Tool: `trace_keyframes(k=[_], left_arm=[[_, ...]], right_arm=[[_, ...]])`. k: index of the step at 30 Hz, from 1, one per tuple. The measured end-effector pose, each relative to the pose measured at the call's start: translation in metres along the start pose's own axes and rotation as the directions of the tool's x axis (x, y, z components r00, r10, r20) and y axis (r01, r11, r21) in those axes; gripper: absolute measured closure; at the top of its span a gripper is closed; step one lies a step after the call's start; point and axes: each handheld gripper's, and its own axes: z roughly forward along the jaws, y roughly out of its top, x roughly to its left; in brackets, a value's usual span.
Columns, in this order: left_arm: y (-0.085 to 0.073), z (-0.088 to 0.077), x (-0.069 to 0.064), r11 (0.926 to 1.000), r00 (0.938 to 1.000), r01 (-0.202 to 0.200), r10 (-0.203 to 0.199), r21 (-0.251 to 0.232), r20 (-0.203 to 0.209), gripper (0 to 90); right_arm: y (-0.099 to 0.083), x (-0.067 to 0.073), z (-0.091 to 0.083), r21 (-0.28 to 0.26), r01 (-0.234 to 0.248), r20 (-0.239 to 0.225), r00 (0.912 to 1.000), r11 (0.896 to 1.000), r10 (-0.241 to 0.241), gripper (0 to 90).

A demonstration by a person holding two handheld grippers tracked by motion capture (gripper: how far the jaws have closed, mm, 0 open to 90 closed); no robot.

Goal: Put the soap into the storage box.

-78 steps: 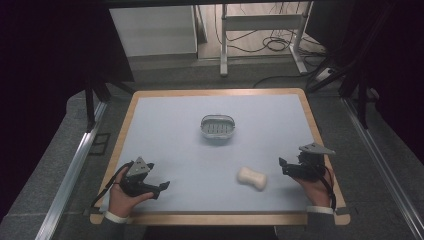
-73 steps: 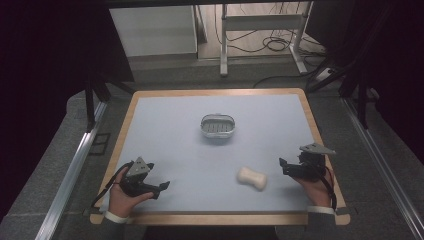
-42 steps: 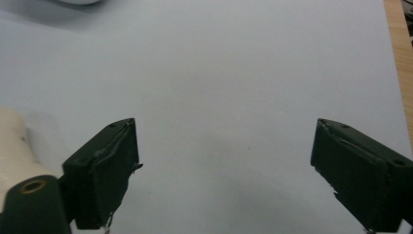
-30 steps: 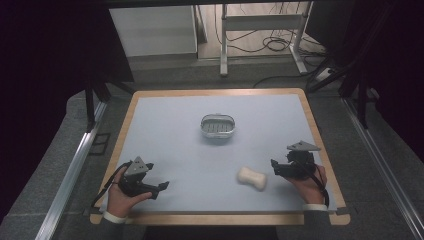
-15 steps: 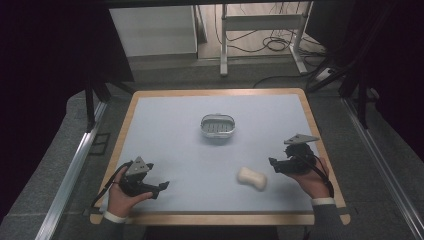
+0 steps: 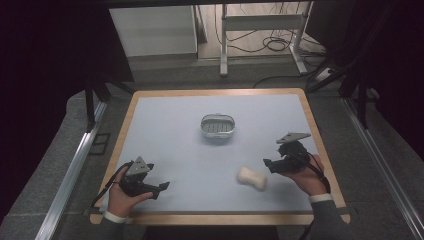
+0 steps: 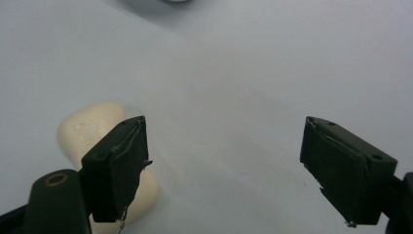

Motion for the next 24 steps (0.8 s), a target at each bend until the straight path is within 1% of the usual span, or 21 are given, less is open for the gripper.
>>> trace_keyframes(k=[2,7,11,16,19,24], left_arm=[[0.0,-0.001,0.0,1.0,1.0,0.002,-0.002,-0.002,-0.001,10.5],[0.0,-0.002,0.001,1.0,1.0,0.001,-0.001,-0.003,-0.002,10.5],[0.0,-0.002,0.0,1.0,1.0,0.002,-0.002,-0.002,0.0,10.4],[0.0,-0.003,0.001,0.9999,1.0,0.007,-0.007,-0.011,0.001,10.4],[0.0,-0.002,0.0,0.9999,1.0,0.007,-0.007,-0.01,0.004,10.4],[0.0,-0.003,0.001,0.9999,1.0,0.006,-0.006,-0.011,0.005,10.3]], right_arm=[[0.002,0.001,0.001,0.011,0.009,-0.019,0.9998,1.0,-0.009,17.8],[0.007,0.006,0.003,0.026,0.032,-0.032,0.999,0.999,-0.031,18.7],[0.012,0.009,0.004,0.049,0.043,-0.03,0.9987,0.998,-0.042,19.7],[0.017,0.013,0.006,0.072,0.07,-0.052,0.9965,0.995,-0.066,20.6],[0.02,0.019,0.008,0.095,0.1,-0.064,0.9935,0.99,-0.094,21.3],[0.025,0.03,0.013,0.137,0.146,-0.111,0.9851,0.98,-0.131,23.0]])
